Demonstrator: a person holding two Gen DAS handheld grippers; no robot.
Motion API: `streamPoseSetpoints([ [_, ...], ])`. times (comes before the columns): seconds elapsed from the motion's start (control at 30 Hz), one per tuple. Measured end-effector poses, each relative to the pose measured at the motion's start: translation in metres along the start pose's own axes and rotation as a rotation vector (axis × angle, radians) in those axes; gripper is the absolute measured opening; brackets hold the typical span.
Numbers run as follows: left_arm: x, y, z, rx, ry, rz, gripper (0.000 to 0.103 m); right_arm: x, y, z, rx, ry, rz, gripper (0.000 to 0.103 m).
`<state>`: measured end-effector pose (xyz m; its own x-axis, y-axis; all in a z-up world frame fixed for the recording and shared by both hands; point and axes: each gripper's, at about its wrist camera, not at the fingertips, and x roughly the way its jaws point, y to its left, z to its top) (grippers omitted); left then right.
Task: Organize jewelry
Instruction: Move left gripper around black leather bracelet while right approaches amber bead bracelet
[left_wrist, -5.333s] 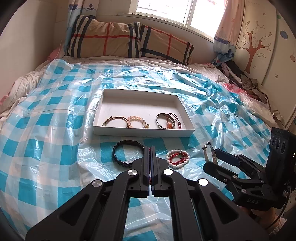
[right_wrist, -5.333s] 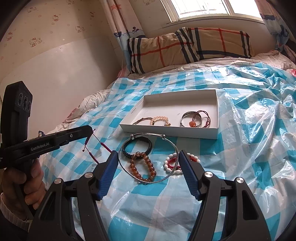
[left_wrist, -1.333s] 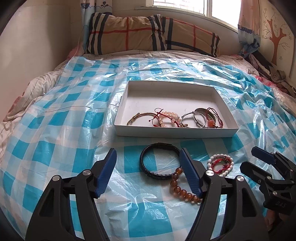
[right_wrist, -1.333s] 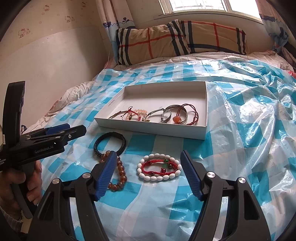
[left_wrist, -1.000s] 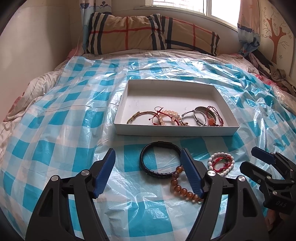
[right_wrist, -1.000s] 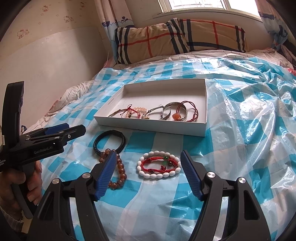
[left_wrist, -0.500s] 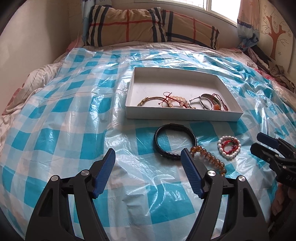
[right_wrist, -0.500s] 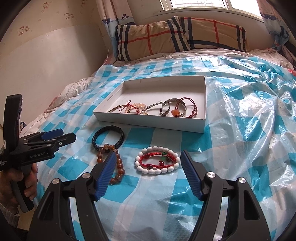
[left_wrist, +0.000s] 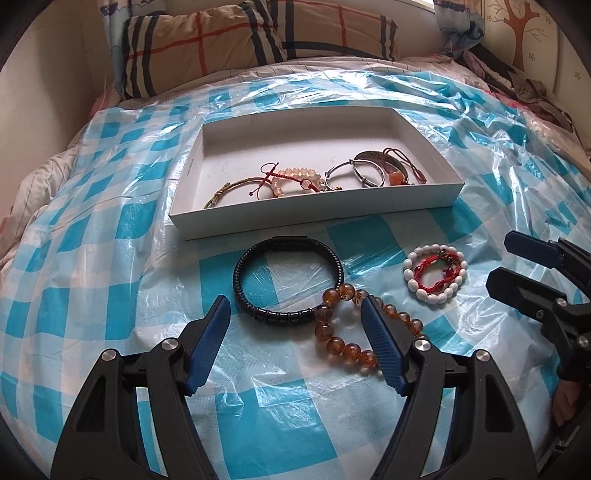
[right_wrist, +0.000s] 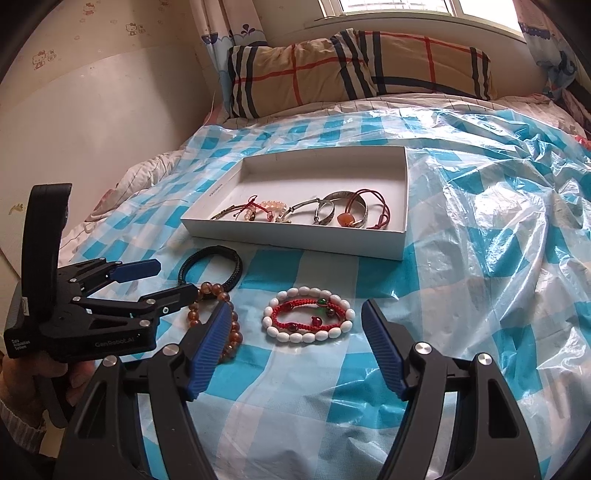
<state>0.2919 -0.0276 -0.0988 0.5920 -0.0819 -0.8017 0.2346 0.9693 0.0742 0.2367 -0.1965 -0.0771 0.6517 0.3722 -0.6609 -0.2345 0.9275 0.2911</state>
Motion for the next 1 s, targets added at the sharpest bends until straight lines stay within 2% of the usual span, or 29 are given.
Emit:
streamPoseSetpoints([
  [0.13,0.005,-0.005,-0.001,0.022,0.013,0.025,0.069,0.000,0.000,0.000,-0.008,0.003,0.004,0.070],
  [0.33,-0.001,0.018,0.003,-0.067,-0.010,0.020,0.069,0.004,0.006,0.001,-0.037,0.019,0.025,0.070],
  [0.47,-0.001,0.033,0.007,-0.090,-0.015,0.040,0.069,0.010,0.022,0.002,-0.108,0.047,0.059,0.070],
  [0.67,0.013,0.043,0.022,-0.083,-0.021,0.083,0.069,0.018,0.026,0.005,-0.114,0.068,0.068,0.070],
  [0.8,0.031,0.040,0.032,-0.034,0.006,0.106,0.069,0.023,0.036,0.005,-0.149,0.099,0.137,0.070],
  [0.9,0.044,0.039,0.033,-0.011,0.041,0.101,0.069,0.034,0.047,0.004,-0.180,0.135,0.194,0.061],
  [1.0,0.052,0.038,0.028,0.003,0.075,0.083,0.069,0.048,0.050,0.007,-0.186,0.167,0.215,0.050],
])
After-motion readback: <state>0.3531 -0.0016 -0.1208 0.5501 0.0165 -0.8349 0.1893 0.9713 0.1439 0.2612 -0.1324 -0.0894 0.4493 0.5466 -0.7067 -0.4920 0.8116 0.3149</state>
